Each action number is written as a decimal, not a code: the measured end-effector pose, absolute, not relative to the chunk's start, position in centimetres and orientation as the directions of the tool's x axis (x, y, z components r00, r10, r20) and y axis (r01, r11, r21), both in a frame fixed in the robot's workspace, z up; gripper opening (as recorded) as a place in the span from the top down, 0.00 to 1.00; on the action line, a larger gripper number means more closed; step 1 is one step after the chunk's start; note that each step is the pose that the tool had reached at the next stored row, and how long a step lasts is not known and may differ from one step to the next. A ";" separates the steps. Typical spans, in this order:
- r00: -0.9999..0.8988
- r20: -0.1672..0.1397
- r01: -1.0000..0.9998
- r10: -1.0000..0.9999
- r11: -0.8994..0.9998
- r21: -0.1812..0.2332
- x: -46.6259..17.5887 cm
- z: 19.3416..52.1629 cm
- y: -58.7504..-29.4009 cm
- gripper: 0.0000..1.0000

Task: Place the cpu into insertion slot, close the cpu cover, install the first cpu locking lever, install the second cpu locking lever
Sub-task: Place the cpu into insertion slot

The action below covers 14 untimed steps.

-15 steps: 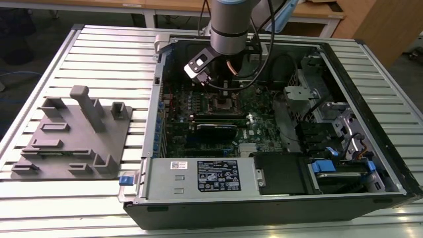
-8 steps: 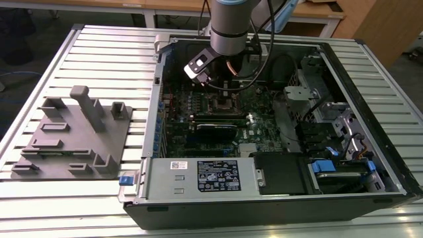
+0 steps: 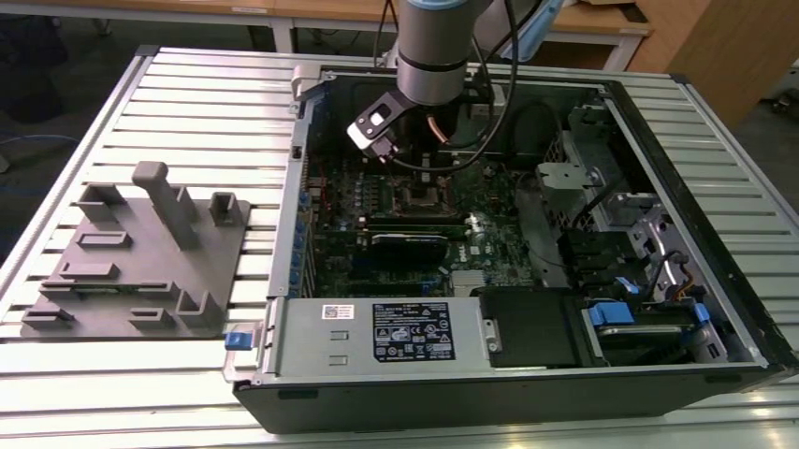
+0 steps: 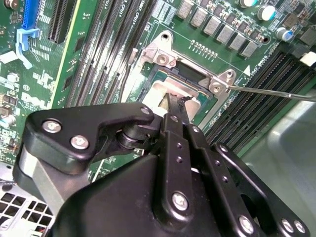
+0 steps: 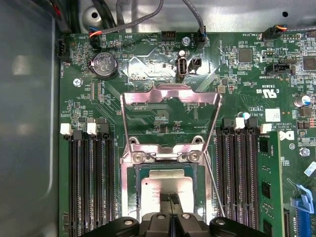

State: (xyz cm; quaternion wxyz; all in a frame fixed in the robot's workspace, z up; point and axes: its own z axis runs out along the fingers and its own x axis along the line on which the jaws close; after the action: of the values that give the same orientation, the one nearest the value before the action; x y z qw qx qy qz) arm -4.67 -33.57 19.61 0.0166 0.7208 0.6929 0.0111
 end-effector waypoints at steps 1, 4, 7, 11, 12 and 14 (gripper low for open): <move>0.040 -0.007 0.998 0.999 -0.039 0.039 -4.7 19.6 -33.6 0.90; 0.040 -0.007 0.998 0.999 -0.039 0.039 -4.7 19.6 -33.6 0.90; 0.040 -0.004 0.998 0.999 -0.040 0.041 -4.6 19.8 -33.5 0.90; 0.040 -0.003 0.998 0.999 -0.040 0.041 -4.6 20.3 -33.5 0.90; 0.040 -0.003 0.998 0.999 -0.040 0.041 -4.6 20.4 -33.5 0.90; 0.040 -0.003 0.998 0.999 -0.039 0.041 -4.6 20.8 -33.5 0.90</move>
State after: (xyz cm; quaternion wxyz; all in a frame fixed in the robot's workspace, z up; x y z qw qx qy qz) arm -4.62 -33.48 20.76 0.0160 0.7208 0.6928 0.0132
